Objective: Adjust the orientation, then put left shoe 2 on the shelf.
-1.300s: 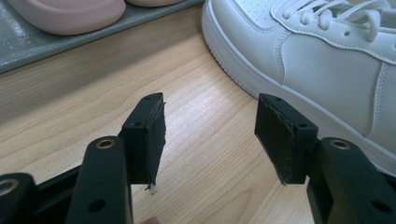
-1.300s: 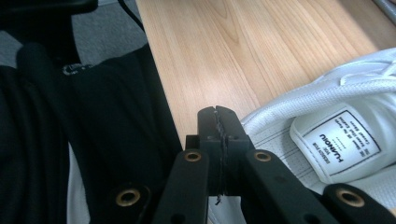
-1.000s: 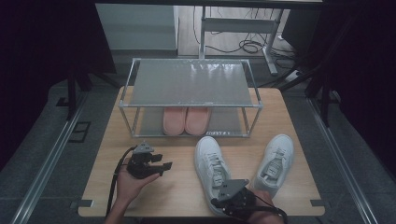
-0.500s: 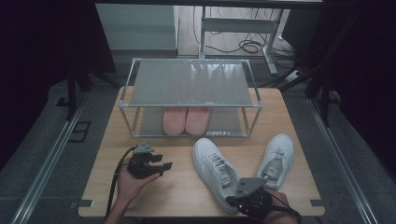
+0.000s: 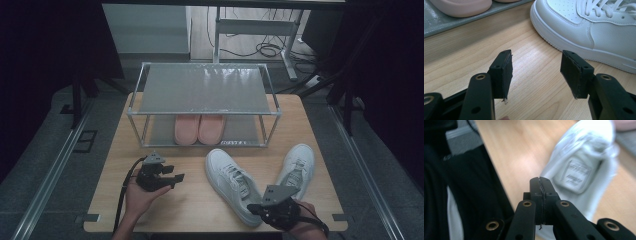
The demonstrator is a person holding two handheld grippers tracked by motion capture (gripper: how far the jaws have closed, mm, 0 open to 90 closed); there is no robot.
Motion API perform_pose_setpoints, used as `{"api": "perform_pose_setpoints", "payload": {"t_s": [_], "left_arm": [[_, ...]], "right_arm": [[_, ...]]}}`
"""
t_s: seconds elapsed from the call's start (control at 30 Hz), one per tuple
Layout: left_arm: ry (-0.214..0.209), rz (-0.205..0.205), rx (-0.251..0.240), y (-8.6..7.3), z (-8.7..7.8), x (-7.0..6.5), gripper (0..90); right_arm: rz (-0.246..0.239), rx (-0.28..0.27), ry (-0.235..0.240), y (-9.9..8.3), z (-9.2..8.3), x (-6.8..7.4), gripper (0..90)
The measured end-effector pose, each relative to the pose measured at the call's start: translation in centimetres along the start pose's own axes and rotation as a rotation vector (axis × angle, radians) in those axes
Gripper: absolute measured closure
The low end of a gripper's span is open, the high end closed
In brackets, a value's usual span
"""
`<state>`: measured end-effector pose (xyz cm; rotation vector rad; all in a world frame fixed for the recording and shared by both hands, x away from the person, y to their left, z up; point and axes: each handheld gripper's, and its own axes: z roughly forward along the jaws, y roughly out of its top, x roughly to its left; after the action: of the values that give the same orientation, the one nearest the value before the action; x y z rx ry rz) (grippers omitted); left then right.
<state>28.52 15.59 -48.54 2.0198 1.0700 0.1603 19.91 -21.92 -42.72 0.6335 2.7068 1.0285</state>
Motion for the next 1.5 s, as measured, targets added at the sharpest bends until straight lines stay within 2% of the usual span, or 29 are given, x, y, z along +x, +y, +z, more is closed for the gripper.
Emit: {"api": "perform_pose_setpoints", "payload": {"t_s": [0.07, 0.27, 0.47, 0.6, 1.03, 1.3, 1.5], "left_arm": [[0.0, 0.001, 0.001, 0.0, 0.0, -0.1, 43.0], [0.001, 0.001, 0.001, 0.0, 0.1, -0.1, 42.9], [0.003, 0.001, 0.003, 0.0, 0.1, -0.1, 42.7], [0.004, -0.002, 0.003, -0.1, 0.1, 0.0, 42.7], [0.004, -0.003, 0.004, -0.1, 0.2, 0.0, 42.3], [0.005, -0.003, 0.003, -0.1, 0.1, -0.1, 42.0], [0.005, -0.003, 0.0, -0.1, 0.1, 0.0, 42.0]], "right_arm": [[0.005, -0.027, -0.022, 0.4, -0.6, -0.6, 89.9], [0.039, -0.054, -0.053, 1.3, -1.3, -2.8, 88.6], [0.088, -0.062, -0.095, 1.7, -1.0, -5.2, 88.6], [0.104, -0.057, -0.098, 1.8, -0.7, -6.0, 88.5], [0.128, -0.047, -0.104, 1.8, -0.3, -7.1, 81.8], [0.152, -0.025, -0.108, 1.9, 0.6, -7.7, 69.5], [0.174, 0.016, -0.118, 1.8, 1.8, -8.0, 58.6]]}}
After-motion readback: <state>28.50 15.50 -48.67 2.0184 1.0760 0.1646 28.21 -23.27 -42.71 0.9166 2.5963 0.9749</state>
